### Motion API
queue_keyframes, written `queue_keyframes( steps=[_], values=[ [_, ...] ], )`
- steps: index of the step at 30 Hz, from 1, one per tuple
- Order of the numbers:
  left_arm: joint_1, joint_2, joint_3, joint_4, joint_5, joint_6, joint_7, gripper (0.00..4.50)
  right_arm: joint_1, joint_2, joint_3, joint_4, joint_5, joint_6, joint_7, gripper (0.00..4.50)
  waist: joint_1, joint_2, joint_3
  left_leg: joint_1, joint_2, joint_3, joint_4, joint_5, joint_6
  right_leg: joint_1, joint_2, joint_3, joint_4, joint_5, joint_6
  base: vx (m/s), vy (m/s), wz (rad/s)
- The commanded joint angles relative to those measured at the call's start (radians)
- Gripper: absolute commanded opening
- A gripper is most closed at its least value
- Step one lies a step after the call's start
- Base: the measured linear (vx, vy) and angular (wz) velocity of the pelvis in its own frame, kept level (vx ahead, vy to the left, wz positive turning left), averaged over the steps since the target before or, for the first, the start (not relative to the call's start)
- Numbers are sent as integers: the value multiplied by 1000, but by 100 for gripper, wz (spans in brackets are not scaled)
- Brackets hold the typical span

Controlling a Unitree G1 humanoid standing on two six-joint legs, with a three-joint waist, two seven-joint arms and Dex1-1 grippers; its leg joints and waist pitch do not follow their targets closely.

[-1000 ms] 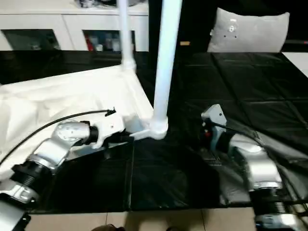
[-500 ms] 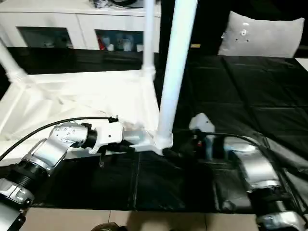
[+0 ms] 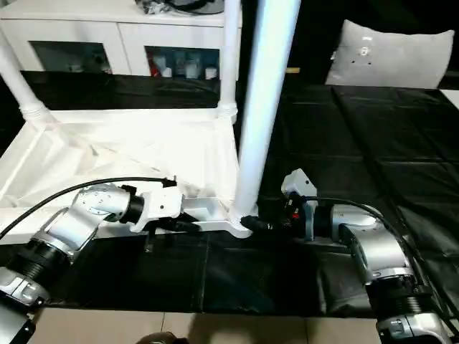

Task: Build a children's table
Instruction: Rotate leg to tighten

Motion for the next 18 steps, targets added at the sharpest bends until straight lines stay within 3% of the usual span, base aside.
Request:
queue_keyframes(
  steps=[1, 6, 7, 9, 11, 13, 18],
  values=[
    [29, -8, -71, 8, 44, 4, -43, 0, 16, 17, 30, -8, 7, 22, 6, 242, -2, -5, -60, 18, 140, -58, -87, -194, 17, 38, -104, 59, -50, -183, -274, 0, 0, 0],
    [46, -17, -56, -22, 28, 69, -28, 0, 35, 55, 26, -4, -13, 70, -91, 194, -7, -3, -52, 22, 142, -62, -95, -252, -15, 35, -104, 62, -61, -261, -257, 0, 0, 0],
    [55, -27, -44, -44, 13, 115, -15, 0, 36, 81, 20, 13, -30, 94, -154, 194, -11, -1, -52, 27, 140, -64, -96, -289, -35, 33, -105, 63, -66, -309, -247, 0, 0, 0],
    [65, -43, -28, -68, -4, 178, 8, 0, 34, 115, 6, 40, -40, 103, -218, 177, -24, -1, -50, 23, 139, -70, -100, -326, -57, 34, -108, 64, -66, -341, -240, 0, 0, 0],
    [71, -70, -7, -91, -16, 249, 53, 0, 30, 154, -11, 63, -42, 119, -285, 166, -40, -1, -42, 27, 135, -80, -101, -416, -81, 27, -109, 63, -80, -479, -200, 0, 0, 0],
    [73, -107, 18, -109, -30, 323, 107, 0, 25, 192, -29, 86, -46, 131, -354, 158, -51, -1, -41, 33, 133, -84, -101, -446, -92, 19, -109, 63, -89, -536, -178, 0, 0, 0],
    [67, -223, 62, -132, 11, 451, 309, 0, 6, 268, -67, 157, -55, 154, -504, 112, -72, 0, -40, 35, 131, -87, -103, -512, -102, 13, -101, 58, -98, -548, -151, 0, 0, 0]
  ],
)
